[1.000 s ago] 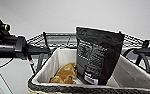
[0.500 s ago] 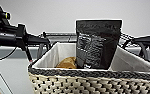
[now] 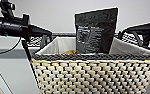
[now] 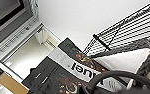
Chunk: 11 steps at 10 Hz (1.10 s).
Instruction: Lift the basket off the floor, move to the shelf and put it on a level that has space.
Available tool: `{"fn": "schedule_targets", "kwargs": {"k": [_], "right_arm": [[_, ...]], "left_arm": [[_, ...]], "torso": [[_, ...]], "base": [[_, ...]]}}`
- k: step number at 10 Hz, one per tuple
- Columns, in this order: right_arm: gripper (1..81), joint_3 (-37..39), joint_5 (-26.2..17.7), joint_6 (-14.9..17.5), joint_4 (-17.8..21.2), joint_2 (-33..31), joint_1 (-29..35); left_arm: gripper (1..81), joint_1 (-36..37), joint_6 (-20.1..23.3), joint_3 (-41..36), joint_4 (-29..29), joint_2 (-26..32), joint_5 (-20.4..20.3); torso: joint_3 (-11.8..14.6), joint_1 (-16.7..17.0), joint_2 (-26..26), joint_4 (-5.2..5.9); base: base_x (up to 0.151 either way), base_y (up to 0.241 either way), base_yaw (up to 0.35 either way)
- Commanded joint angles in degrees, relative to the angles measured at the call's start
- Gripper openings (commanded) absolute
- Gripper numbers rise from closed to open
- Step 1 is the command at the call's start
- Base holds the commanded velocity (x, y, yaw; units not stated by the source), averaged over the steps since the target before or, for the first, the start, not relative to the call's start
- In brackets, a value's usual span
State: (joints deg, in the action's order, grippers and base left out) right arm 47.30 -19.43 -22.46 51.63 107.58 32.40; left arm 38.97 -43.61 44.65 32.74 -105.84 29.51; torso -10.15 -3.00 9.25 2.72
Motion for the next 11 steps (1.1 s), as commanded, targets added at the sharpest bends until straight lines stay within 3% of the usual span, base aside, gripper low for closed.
{"fn": "schedule_targets", "kwargs": {"k": [1, 5, 10, 11], "right_arm": [[1.0, 6.03, 6.78, 0.31, 0.84, 6.43, 10.52], [1.0, 10.52, 6.16, -0.31, 0.93, 10.14, 13.24], [1.0, 13.42, 5.37, -0.92, 1.37, 10.40, 17.55], [1.0, 14.38, 3.71, -0.92, 1.29, 11.01, 17.73]], "left_arm": [[1.0, 8.43, 0.54, 5.34, 0.65, -5.08, -8.33], [1.0, 13.71, 0.54, 11.15, 3.03, -10.97, -8.07], [1.0, 17.93, 0.45, 15.81, 4.79, -15.99, -7.54], [1.0, 18.11, 0.45, 16.96, 4.79, -16.87, -7.37]], "torso": [[0.00, 0.00, 0.00, 0.00], [0.00, 0.00, 0.00, 0.00], [0.00, -0.02, 0.00, 0.00], [-0.02, -0.02, 0.00, 0.00]], "base": [[0.000, 0.000, 0.000], [0.000, 0.000, 0.000], [0.000, 0.000, 0.000], [0.000, 0.000, 0.000]]}}
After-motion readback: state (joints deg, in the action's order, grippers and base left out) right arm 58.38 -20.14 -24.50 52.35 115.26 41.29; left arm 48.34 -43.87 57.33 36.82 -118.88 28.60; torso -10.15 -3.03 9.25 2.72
